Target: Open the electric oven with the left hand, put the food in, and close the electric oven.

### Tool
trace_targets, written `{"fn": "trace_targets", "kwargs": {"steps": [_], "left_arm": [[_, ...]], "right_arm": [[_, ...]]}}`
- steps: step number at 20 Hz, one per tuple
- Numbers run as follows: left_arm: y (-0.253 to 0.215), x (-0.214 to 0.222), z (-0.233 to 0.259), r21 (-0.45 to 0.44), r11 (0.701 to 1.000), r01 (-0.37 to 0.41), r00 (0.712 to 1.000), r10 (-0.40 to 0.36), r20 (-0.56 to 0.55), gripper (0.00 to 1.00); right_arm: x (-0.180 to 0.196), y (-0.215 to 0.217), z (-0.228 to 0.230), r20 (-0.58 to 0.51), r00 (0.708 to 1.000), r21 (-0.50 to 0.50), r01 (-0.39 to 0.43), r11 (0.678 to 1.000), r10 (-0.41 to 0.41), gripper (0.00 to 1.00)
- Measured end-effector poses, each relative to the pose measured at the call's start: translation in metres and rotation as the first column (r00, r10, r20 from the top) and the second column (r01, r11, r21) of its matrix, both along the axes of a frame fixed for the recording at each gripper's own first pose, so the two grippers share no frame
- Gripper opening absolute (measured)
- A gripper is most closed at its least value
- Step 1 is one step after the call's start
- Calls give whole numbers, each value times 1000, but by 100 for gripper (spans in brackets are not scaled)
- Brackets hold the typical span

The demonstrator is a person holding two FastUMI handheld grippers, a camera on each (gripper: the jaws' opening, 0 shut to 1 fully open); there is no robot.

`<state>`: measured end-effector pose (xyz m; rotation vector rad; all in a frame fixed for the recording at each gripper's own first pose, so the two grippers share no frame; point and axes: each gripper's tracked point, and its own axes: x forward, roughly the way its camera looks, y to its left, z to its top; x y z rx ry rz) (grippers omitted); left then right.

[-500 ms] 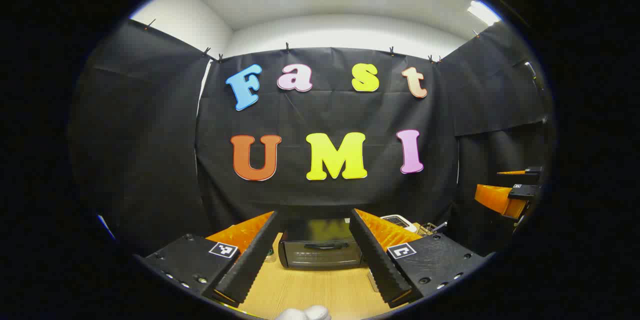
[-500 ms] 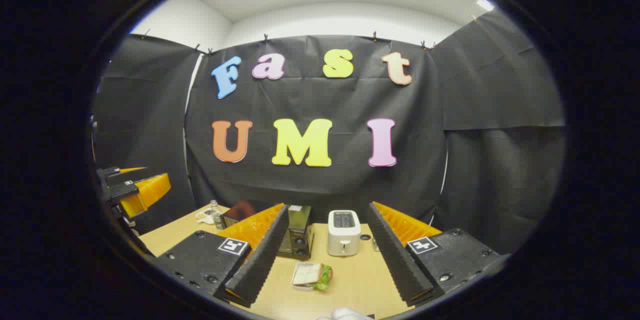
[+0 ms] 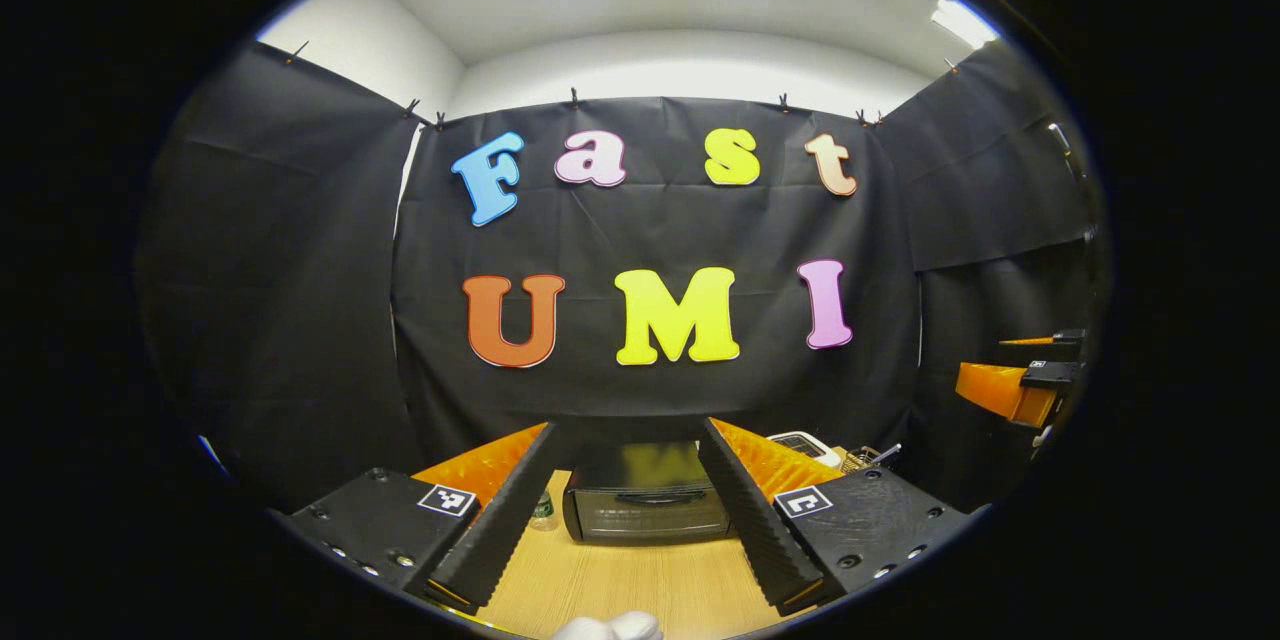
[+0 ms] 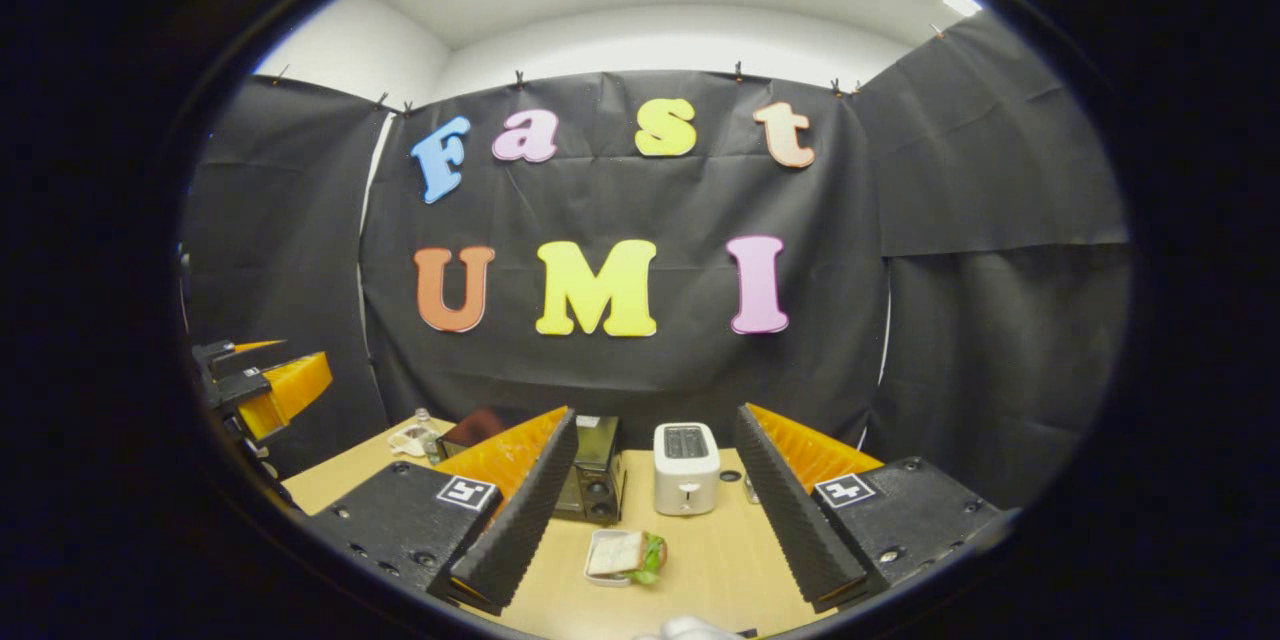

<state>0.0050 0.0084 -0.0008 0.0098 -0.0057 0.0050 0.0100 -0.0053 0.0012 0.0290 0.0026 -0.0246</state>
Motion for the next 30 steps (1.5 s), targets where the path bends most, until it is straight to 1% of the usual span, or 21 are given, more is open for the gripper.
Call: {"fn": "trace_targets", "kwargs": {"steps": [1, 2, 10, 13, 14, 16, 17, 18, 19, 20, 24, 25, 26, 28, 29, 30], "left_arm": [[0, 2, 1, -4, 1000, 1, 1000, -1, 4, 93], [-1, 2, -1, -7, 1000, 1, 1000, -1, -2, 93], [-4, 16, -14, -6, 1000, 6, 1000, -6, -9, 93], [-16, 32, -33, -48, 998, 27, 999, -28, -20, 93], [-19, 39, -44, -70, 997, 20, 999, -23, -39, 93], [-21, 59, -60, -89, 996, 0, 999, -5, -49, 93], [-23, 72, -73, -81, 997, -6, 998, 1, -65, 93], [-25, 86, -83, -72, 997, -11, 997, 5, -74, 93], [-28, 99, -96, -69, 998, -12, 996, 6, -88, 93], [-31, 112, -108, -65, 998, -10, 994, 3, -107, 93], [-37, 168, -161, -47, 999, -9, 979, 0, -202, 93], [-37, 181, -172, -44, 999, -9, 976, -1, -218, 93], [-39, 192, -186, -47, 999, -12, 971, 0, -240, 93], [-41, 213, -213, -46, 999, -16, 955, 2, -297, 93], [-43, 220, -225, -48, 999, -13, 947, -3, -321, 93], [-43, 227, -235, -40, 999, -14, 939, -1, -343, 93]], "right_arm": [[1, 0, -1, -3, 1000, -1, 1, 1000, -1, 90], [2, 0, -2, -5, 1000, -2, -1, 1000, 1, 100], [4, -3, -9, -25, 1000, -9, -1, 1000, 0, 100], [3, -8, -14, -43, 999, -19, -5, 1000, 4, 100], [3, -11, -15, -50, 999, -24, -5, 1000, 4, 100], [2, -17, -16, -63, 998, -29, 0, 1000, -2, 100], [2, -21, -16, -70, 998, -31, 5, 1000, -7, 91], [1, -26, -16, -78, 997, -32, 11, 999, -13, 90], [1, -31, -17, -85, 996, -35, 19, 999, -22, 91], [1, -37, -16, -90, 995, -40, 30, 999, -33, 100], [-1, -55, -21, -120, 989, -80, 76, 994, -86, 100], [-1, -58, -24, -130, 987, -83, 83, 993, -94, 90], [-1, -60, -26, -140, 985, -81, 90, 993, -101, 100], [0, -64, -31, -158, 981, -69, 107, 992, -117, 100], [-1, -66, -34, -164, 979, -65, 112, 992, -122, 91], [-2, -68, -35, -170, 977, -66, 121, 990, -131, 100]]}}
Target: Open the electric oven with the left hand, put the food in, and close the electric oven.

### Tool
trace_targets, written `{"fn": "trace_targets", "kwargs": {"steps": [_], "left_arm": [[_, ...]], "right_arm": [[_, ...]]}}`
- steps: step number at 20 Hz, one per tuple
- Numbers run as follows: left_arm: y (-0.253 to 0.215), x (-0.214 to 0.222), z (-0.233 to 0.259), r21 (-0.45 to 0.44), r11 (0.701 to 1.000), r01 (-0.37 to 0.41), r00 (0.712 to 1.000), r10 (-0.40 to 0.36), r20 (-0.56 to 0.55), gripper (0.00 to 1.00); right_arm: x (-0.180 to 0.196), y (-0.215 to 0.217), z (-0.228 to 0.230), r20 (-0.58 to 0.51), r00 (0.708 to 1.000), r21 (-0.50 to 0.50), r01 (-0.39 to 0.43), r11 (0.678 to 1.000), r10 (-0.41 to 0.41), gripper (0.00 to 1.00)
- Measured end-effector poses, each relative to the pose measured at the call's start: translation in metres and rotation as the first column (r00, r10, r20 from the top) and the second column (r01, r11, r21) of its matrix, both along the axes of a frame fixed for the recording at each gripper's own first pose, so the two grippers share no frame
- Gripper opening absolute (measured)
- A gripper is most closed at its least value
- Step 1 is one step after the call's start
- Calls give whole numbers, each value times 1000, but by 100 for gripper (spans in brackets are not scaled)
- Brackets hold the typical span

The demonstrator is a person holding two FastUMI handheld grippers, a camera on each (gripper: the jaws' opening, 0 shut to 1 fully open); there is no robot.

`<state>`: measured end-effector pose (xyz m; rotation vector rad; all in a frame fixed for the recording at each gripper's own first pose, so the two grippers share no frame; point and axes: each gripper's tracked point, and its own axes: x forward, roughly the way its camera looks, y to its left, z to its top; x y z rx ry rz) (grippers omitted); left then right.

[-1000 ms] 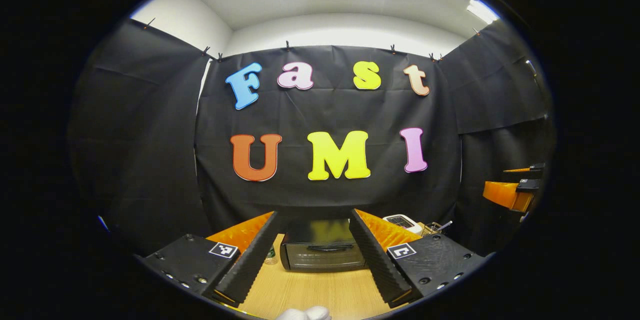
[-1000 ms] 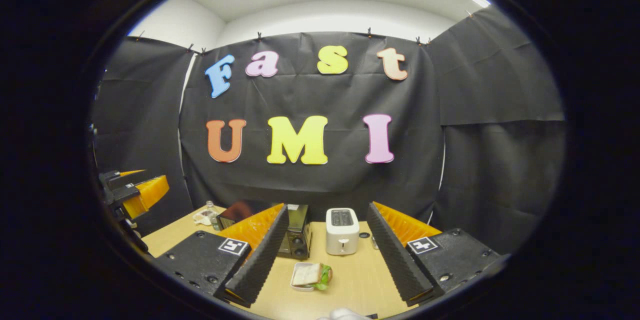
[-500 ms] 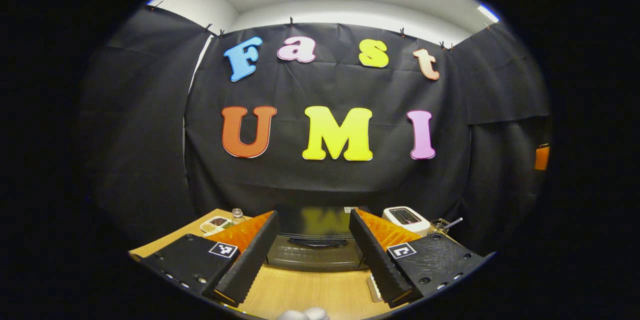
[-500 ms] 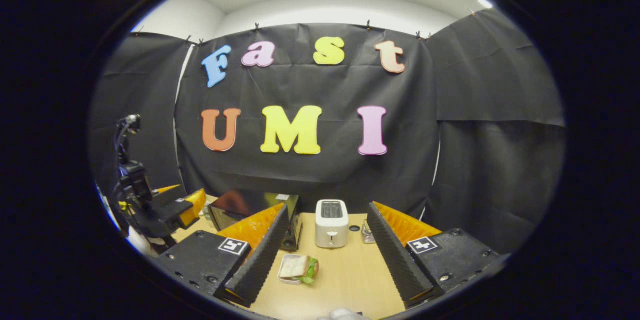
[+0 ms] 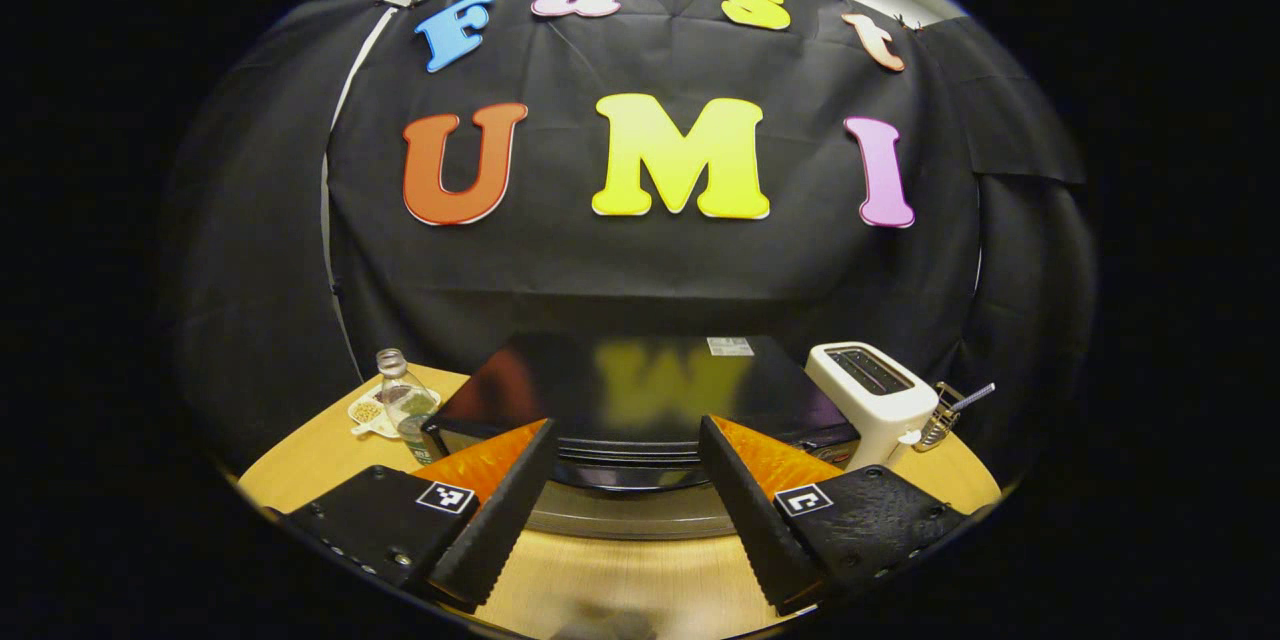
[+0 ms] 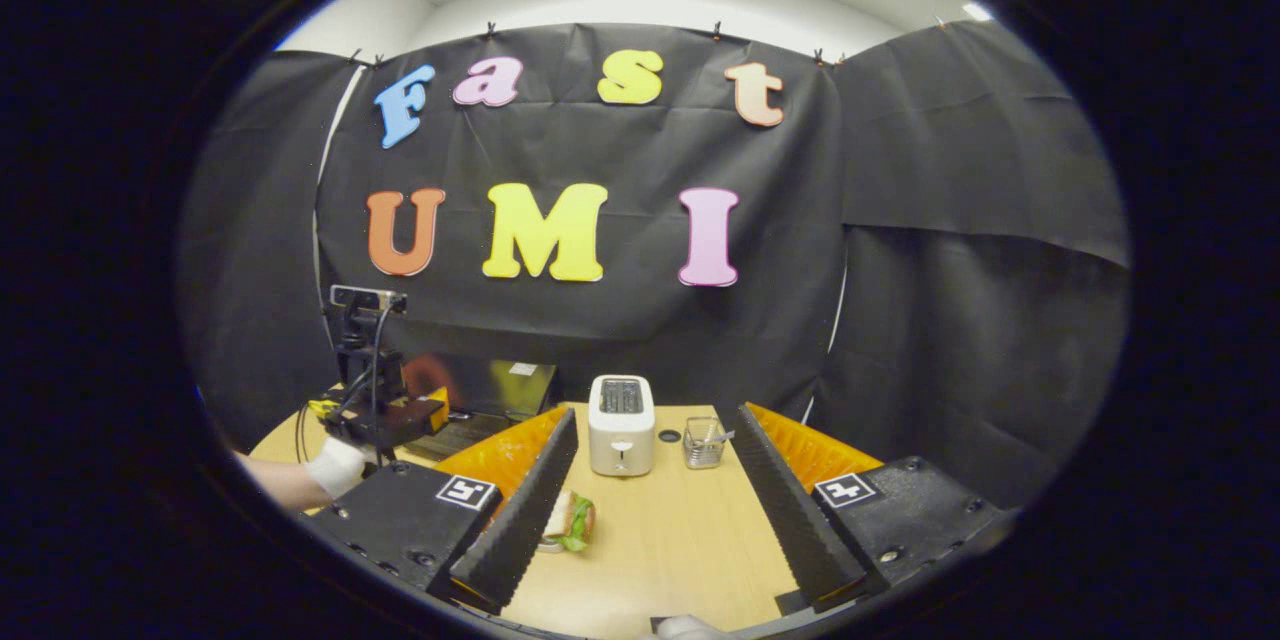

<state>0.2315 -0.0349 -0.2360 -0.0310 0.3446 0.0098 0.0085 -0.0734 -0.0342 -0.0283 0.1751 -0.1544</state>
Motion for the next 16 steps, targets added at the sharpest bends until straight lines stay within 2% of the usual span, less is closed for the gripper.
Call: {"fn": "trace_targets", "kwargs": {"steps": [1, 4, 5, 6, 7, 8, 9, 10, 11, 13, 14, 16], "left_arm": [[2, 7, -10, 14, 1000, 2, 1000, -2, -20, 93], [1, 10, -28, 37, 999, 6, 998, -3, -69, 95], [2, 12, -23, 48, 999, 8, 999, -6, -43, 86], [2, 7, -28, 46, 999, 6, 997, -3, -76, 95], [3, 14, -26, 51, 999, 9, 999, -7, -47, 97], [3, 13, -31, 47, 999, 9, 998, -6, -67, 96], [2, 12, -29, 46, 999, 12, 999, -9, -51, 96], [2, 11, -30, 40, 999, 12, 998, -10, -58, 98], [1, 8, -30, 40, 999, 14, 999, -12, -51, 98], [0, -2, -31, 36, 999, 15, 999, -14, -45, 97], [0, -7, -31, 35, 999, 17, 999, -16, -43, 98], [1, -18, -32, 23, 1000, 16, 999, -15, -42, 97]], "right_arm": [[0, -3, -3, -6, 1000, -1, 8, 1000, -8, 91], [-4, -11, -11, -25, 999, -2, 30, 1000, -30, 91], [-5, -14, -14, -30, 999, 3, 38, 999, -38, 91], [-5, -16, -17, -33, 999, 11, 42, 999, -42, 100], [-6, -17, -20, -37, 998, 20, 47, 999, -46, 100], [-6, -17, -22, -42, 998, 26, 49, 998, -48, 91], [-7, -17, -26, -46, 998, 31, 50, 998, -48, 100], [-8, -17, -26, -46, 998, 34, 49, 998, -47, 100], [-7, -16, -28, -46, 998, 33, 49, 998, -47, 91], [-7, -14, -31, -50, 998, 28, 43, 999, -41, 91], [-7, -11, -32, -51, 998, 29, 36, 999, -34, 100], [-5, -8, -37, -60, 998, 34, 26, 999, -24, 100]]}}
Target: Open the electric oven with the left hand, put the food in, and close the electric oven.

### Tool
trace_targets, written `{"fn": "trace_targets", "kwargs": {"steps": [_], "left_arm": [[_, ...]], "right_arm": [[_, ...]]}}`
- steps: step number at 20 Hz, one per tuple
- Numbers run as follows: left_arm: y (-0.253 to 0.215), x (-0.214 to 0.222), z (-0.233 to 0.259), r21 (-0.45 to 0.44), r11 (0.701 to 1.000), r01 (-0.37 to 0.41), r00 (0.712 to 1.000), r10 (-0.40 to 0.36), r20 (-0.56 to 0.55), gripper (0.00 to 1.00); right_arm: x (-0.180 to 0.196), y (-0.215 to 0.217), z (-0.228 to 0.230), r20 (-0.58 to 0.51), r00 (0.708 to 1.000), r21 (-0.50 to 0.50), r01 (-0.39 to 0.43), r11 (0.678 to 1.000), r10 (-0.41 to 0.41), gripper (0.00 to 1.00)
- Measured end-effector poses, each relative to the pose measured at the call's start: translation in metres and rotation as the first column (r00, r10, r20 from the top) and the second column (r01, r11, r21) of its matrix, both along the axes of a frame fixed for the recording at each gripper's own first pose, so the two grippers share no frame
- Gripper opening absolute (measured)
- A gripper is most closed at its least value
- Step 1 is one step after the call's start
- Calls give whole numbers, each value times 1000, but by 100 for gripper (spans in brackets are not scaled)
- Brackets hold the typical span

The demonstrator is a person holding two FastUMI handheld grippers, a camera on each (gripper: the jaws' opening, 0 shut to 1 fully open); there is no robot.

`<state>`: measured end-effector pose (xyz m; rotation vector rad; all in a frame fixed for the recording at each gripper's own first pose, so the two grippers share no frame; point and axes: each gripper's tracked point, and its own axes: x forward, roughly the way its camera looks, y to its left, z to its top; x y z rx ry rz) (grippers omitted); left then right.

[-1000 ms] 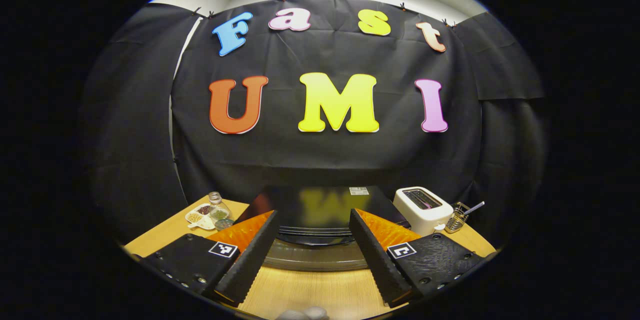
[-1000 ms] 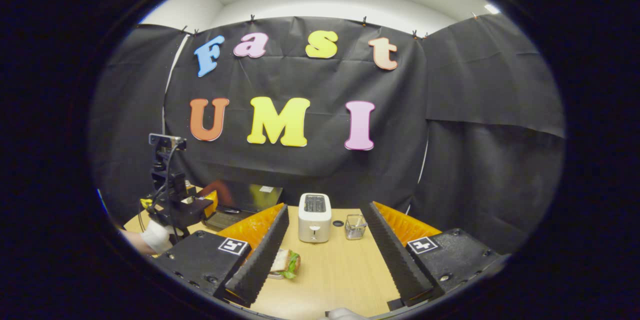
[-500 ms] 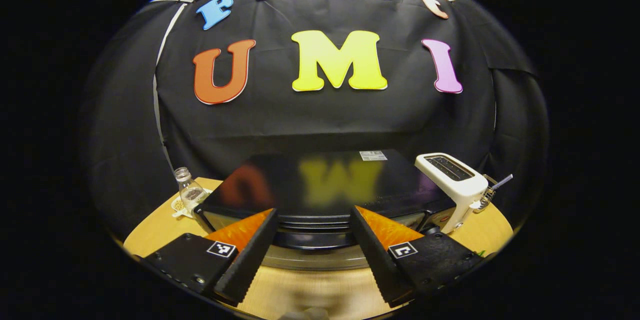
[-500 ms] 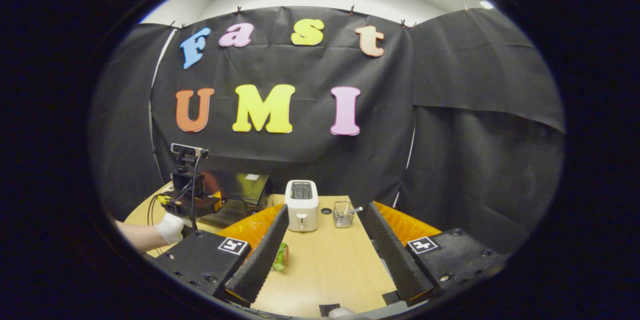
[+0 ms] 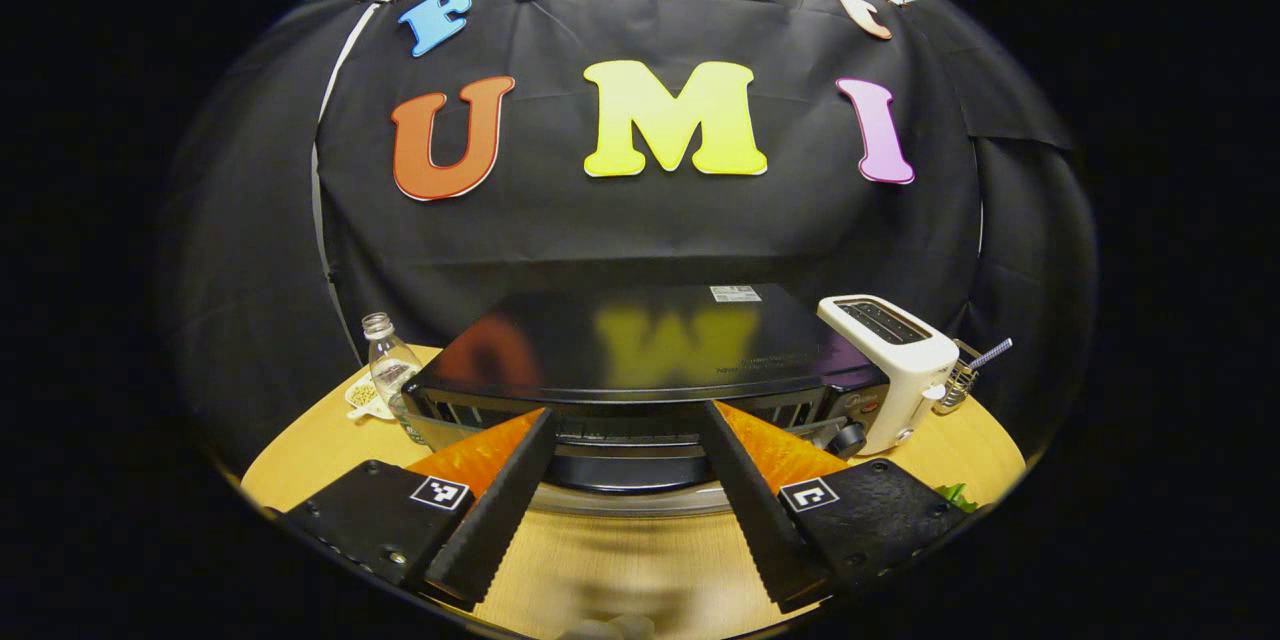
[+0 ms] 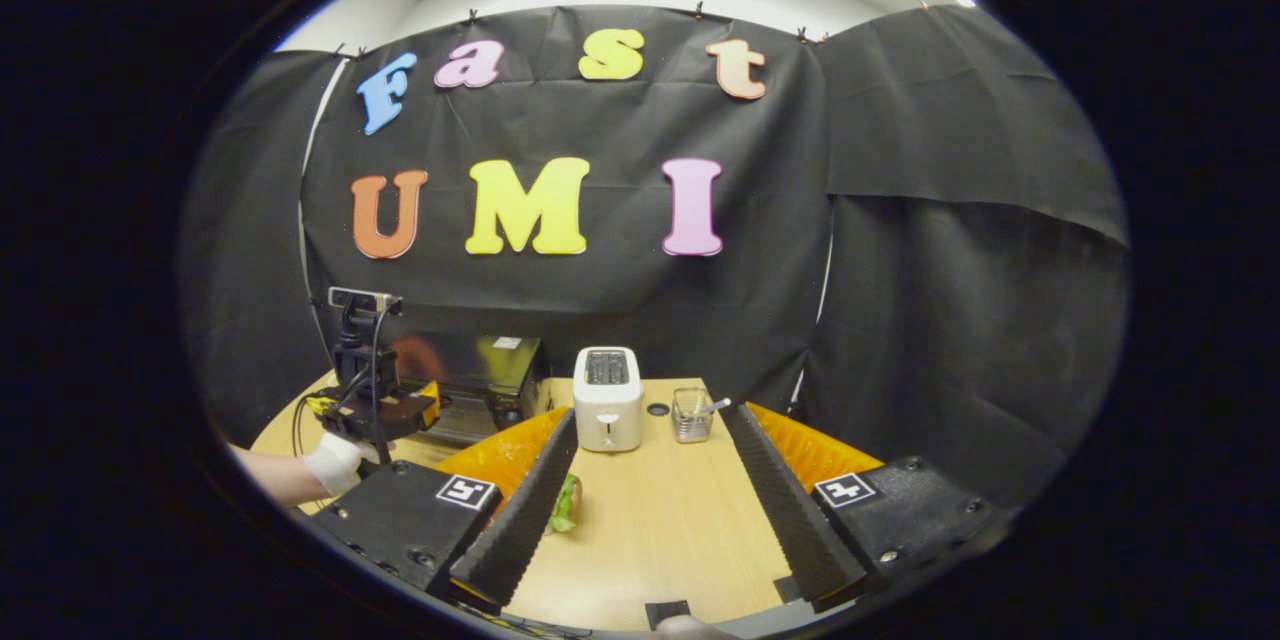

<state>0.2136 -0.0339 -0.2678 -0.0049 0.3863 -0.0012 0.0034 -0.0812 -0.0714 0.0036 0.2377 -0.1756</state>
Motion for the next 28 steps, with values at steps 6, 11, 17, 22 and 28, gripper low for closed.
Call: {"fn": "trace_targets", "kwargs": {"steps": [6, 11, 17, 22, 28], "left_arm": [[-1, -39, -11, 18, 1000, 15, 1000, -15, -9, 97], [-1, -74, -58, 4, 1000, 26, 988, -25, -154, 96], [2, -105, -112, 9, 999, 31, 961, -27, -274, 99], [0, -114, -140, 5, 1000, 22, 937, -19, -349, 98], [-7, -114, -129, -15, 999, 46, 952, -49, -303, 98]], "right_arm": [[-1, 12, -12, -24, 999, 18, -35, 999, 35, 91], [-7, 15, -21, -41, 998, 20, -48, 999, 49, 91], [-22, 9, -30, -63, 997, 8, -34, 999, 34, 100], [-28, 5, -46, -98, 995, 12, -19, 1000, 20, 100], [-33, 9, -63, -130, 990, 36, -43, 998, 48, 100]]}}
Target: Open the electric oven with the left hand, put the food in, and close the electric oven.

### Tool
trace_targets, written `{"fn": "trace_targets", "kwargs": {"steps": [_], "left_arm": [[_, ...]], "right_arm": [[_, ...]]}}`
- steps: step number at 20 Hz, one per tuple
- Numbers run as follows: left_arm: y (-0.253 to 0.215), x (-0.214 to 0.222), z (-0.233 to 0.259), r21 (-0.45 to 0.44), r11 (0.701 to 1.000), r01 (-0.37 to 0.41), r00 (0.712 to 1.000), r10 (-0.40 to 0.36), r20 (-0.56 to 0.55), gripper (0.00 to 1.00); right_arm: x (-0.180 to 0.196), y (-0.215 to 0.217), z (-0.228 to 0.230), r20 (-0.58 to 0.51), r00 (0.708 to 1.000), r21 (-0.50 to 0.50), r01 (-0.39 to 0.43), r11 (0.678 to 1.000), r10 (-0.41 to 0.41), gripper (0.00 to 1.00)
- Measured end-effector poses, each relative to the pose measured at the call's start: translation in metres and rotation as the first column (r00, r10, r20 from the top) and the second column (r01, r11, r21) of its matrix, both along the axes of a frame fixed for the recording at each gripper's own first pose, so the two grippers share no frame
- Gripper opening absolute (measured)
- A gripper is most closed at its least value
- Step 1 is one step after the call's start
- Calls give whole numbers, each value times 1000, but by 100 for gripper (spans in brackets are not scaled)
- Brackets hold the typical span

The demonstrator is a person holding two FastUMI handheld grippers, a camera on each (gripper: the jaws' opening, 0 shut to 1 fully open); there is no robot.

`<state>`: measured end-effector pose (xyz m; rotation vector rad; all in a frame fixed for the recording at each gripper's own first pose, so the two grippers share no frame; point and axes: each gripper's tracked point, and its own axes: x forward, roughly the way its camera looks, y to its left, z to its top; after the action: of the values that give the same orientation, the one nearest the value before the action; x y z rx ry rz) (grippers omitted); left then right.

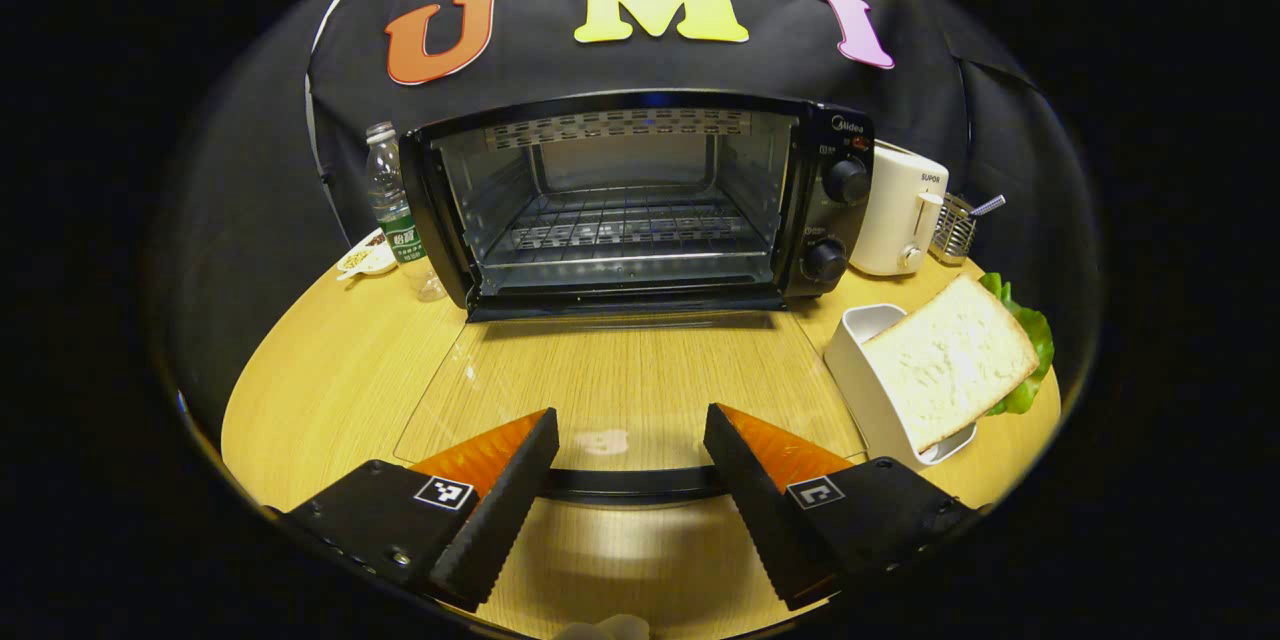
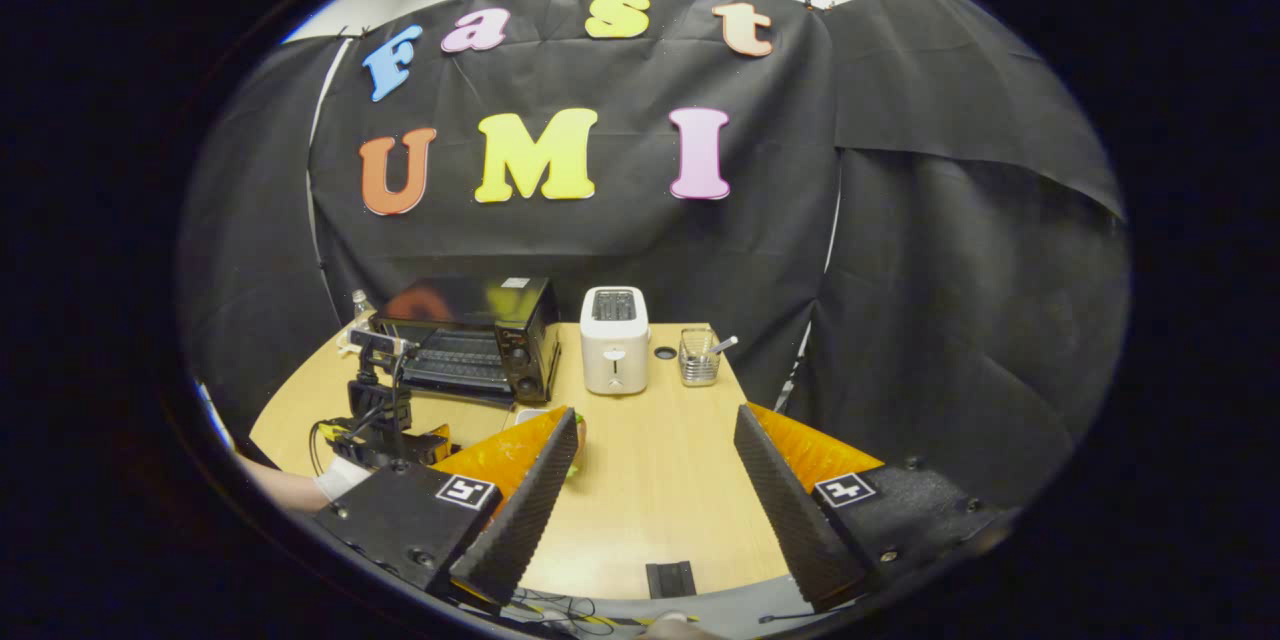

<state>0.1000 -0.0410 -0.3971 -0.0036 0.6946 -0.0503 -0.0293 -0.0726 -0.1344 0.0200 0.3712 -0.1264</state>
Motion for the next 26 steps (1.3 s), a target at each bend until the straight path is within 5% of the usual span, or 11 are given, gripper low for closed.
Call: {"fn": "trace_targets", "kwargs": {"steps": [2, 4, 6, 7, 8, 12, 13, 17, 21, 22, 26], "left_arm": [[-6, -3, 20, -36, 999, 13, 999, -11, 49, 82], [-1, -6, 47, -23, 999, 31, 994, -28, 109, 95], [1, -16, 77, -21, 999, 46, 986, -42, 161, 86], [3, -22, 91, -23, 999, 49, 983, -44, 180, 95], [7, -28, 105, -23, 999, 47, 979, -42, 198, 95], [31, -59, 166, -17, 999, 40, 961, -34, 275, 95], [38, -68, 180, -5, 999, 35, 956, -32, 290, 95], [62, -100, 232, 1, 1000, 20, 937, -19, 348, 95], [76, -125, 273, 2, 1000, -24, 918, 21, 396, 94], [81, -129, 279, 6, 999, -48, 915, 42, 402, 95], [89, -148, 294, 13, 989, -148, 907, 131, 400, 94]], "right_arm": [[1, -1, -8, -9, 1000, 7, -17, 1000, 17, 100], [5, -1, -19, -24, 999, 12, -26, 1000, 26, 100], [11, 2, -33, -39, 998, 37, -38, 999, 40, 100], [14, 4, -43, -53, 997, 53, -50, 997, 52, 91], [18, 6, -55, -68, 996, 66, -60, 996, 65, 100], [36, 17, -104, -134, 984, 117, -101, 988, 116, 91], [41, 20, -116, -146, 980, 134, -116, 984, 135, 100], [66, 41, -167, -201, 954, 238, -171, 956, 221, 99], [106, 59, -199, -228, 931, 392, -181, 902, 286, 99], [119, 62, -203, -230, 925, 433, -181, 883, 302, 87], [168, 80, -221, -242, 900, 619, -145, 772, 362, 82]]}}
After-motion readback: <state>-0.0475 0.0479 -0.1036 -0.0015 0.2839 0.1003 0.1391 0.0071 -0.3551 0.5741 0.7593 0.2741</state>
